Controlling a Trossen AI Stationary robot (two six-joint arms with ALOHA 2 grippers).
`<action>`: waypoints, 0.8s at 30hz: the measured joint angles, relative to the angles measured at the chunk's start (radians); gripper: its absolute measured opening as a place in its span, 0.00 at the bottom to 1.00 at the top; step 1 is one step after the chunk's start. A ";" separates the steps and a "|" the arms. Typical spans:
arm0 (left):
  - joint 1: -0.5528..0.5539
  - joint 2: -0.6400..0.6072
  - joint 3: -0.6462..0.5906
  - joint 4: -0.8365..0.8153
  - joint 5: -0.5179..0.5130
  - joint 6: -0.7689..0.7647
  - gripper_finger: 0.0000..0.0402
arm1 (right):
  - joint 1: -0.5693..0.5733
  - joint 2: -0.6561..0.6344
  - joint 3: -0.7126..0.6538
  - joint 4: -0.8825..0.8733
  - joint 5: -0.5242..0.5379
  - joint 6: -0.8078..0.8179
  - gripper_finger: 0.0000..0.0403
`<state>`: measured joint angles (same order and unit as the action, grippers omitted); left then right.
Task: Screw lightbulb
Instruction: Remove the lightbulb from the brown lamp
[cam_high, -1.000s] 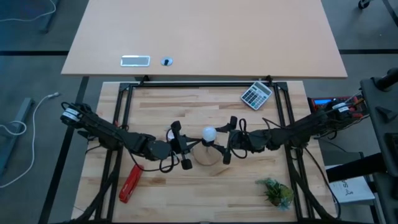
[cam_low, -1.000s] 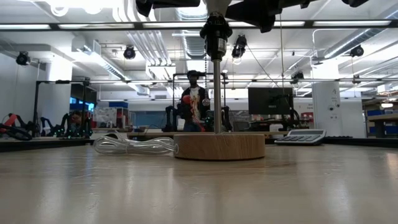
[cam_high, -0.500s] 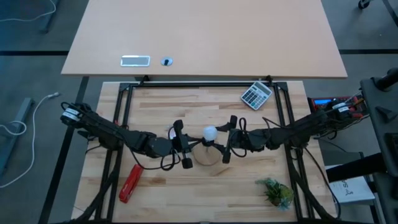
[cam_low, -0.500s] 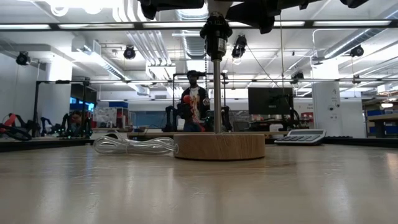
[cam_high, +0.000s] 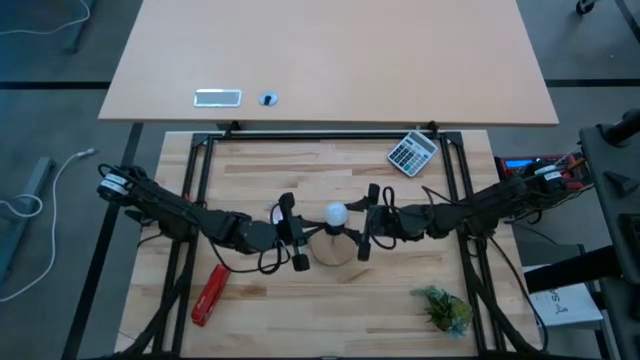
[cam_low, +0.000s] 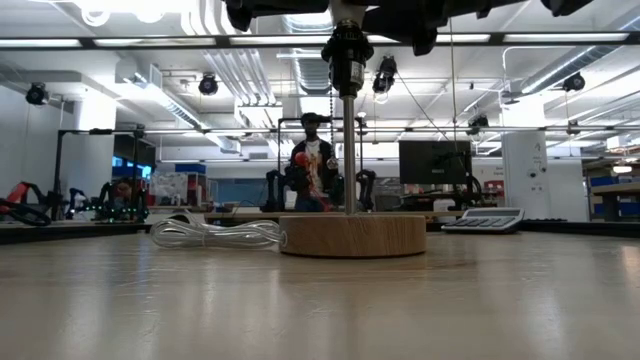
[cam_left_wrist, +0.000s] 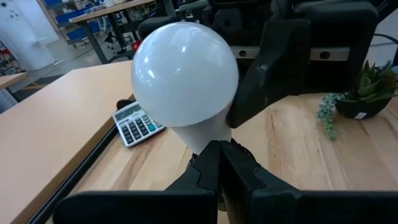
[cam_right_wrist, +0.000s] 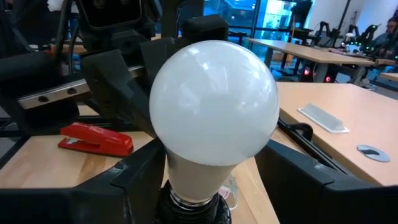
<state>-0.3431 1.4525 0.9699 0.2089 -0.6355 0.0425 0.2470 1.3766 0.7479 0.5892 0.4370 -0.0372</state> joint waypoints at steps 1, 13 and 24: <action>0.000 0.000 0.000 0.000 0.000 0.000 0.00 | -0.002 0.000 0.000 0.000 0.000 0.000 0.59; 0.022 0.000 0.000 0.000 0.002 0.000 0.00 | -0.010 0.000 0.000 0.004 -0.027 0.027 0.61; 0.036 0.000 0.000 0.037 0.060 0.024 0.00 | -0.021 0.000 0.000 0.005 -0.030 0.028 0.61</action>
<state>-0.3074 1.4528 0.9699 0.2457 -0.5754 0.0663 0.2264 1.3762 0.7479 0.5938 0.4071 -0.0090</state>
